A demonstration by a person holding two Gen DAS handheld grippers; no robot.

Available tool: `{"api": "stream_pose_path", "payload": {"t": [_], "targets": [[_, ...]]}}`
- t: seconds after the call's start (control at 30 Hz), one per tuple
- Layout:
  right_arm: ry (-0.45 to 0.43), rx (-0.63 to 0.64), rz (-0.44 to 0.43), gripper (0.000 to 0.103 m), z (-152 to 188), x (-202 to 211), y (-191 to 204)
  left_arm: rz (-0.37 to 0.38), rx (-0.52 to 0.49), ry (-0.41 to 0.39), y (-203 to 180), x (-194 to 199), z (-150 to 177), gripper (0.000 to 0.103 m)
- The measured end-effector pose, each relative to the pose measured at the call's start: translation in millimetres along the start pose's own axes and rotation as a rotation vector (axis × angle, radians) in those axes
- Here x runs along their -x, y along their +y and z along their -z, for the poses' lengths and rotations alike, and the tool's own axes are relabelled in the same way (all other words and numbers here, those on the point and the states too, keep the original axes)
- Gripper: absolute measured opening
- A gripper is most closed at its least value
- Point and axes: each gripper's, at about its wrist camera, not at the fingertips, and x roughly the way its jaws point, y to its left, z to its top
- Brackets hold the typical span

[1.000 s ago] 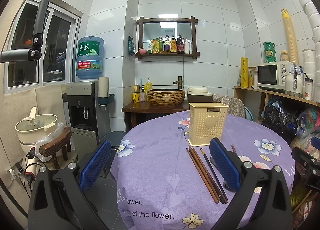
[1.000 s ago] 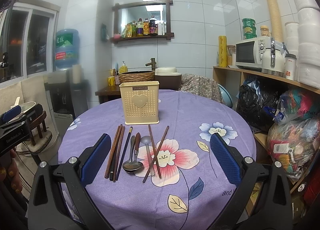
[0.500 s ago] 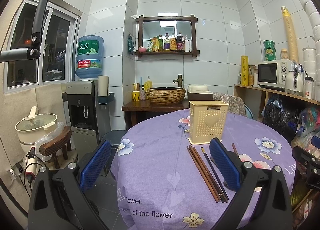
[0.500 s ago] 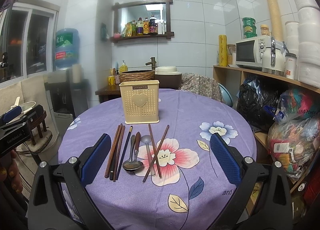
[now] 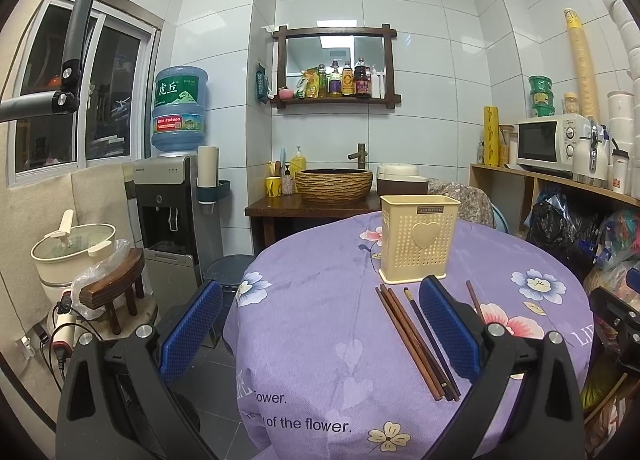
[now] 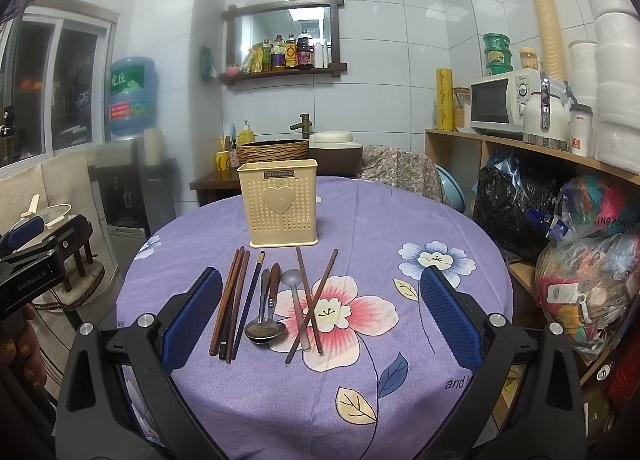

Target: Organize utensils

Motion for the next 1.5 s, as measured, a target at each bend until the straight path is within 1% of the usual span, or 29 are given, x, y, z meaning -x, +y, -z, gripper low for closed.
{"api": "stream_pose_path", "payload": {"t": [0.2,0.33,0.5,0.6,0.67,0.73,0.77,0.8,0.83,0.9,0.97,1.0,1.03,1.07,1.1,1.13,1.17,1.2,1.4,1.5], "targets": [[0.01,-0.006,-0.001,0.098,0,-1,0,-0.002,-0.003,0.009,0,-1,-1,0.098],[0.041,0.003,-0.012,0.098,2,-8,5,0.0,-0.021,0.041,-2,-5,-1,0.098],[0.054,0.005,0.0,0.098,1,-17,3,0.01,-0.018,0.061,-4,-12,-2,0.098],[0.061,0.026,0.025,0.098,-3,-28,1,0.016,-0.051,0.072,-8,-21,-4,0.098],[0.088,0.042,0.043,0.098,-8,-42,-1,0.028,-0.065,0.107,-8,-34,-6,0.098],[0.14,0.054,0.041,0.098,-12,-61,-5,0.071,-0.063,0.192,-8,-58,-7,0.098],[0.19,0.059,0.041,0.098,-13,-76,-8,0.085,-0.061,0.225,-8,-66,-7,0.098],[0.244,0.067,0.039,0.098,-14,-91,-11,0.107,-0.06,0.276,-9,-80,-7,0.098],[0.272,0.073,0.036,0.098,-14,-100,-12,0.128,-0.067,0.32,-11,-93,-6,0.098],[0.336,0.093,0.048,0.098,-12,-123,-18,0.161,-0.087,0.374,-17,-114,-3,0.092],[0.377,0.102,0.055,0.098,-9,-138,-21,0.188,-0.093,0.436,-23,-134,2,0.079],[0.39,0.098,0.049,0.098,-7,-144,-24,0.222,-0.076,0.485,-26,-147,6,0.077],[0.406,0.09,0.048,0.098,-5,-150,-26,0.25,-0.05,0.528,-28,-158,10,0.072],[0.416,0.083,0.046,0.098,-4,-154,-28,0.261,-0.034,0.558,-29,-165,12,0.066],[0.426,0.078,0.039,0.098,-2,-158,-29,0.272,-0.023,0.601,-33,-177,17,0.064],[0.435,0.074,0.036,0.098,-1,-161,-30,0.278,-0.023,0.625,-38,-184,20,0.06],[0.44,0.072,0.038,0.098,1,-164,-30,0.278,-0.026,0.638,-40,-189,22,0.057],[0.445,0.07,0.038,0.098,2,-166,-30,0.266,-0.041,0.647,-47,-194,24,0.057],[0.471,0.038,0.031,0.098,11,-173,-34,0.265,-0.064,0.69,-65,-209,31,0.056],[0.479,0.036,0.028,0.098,13,-175,-35,0.246,-0.093,0.705,-72,-218,36,0.056]]}}
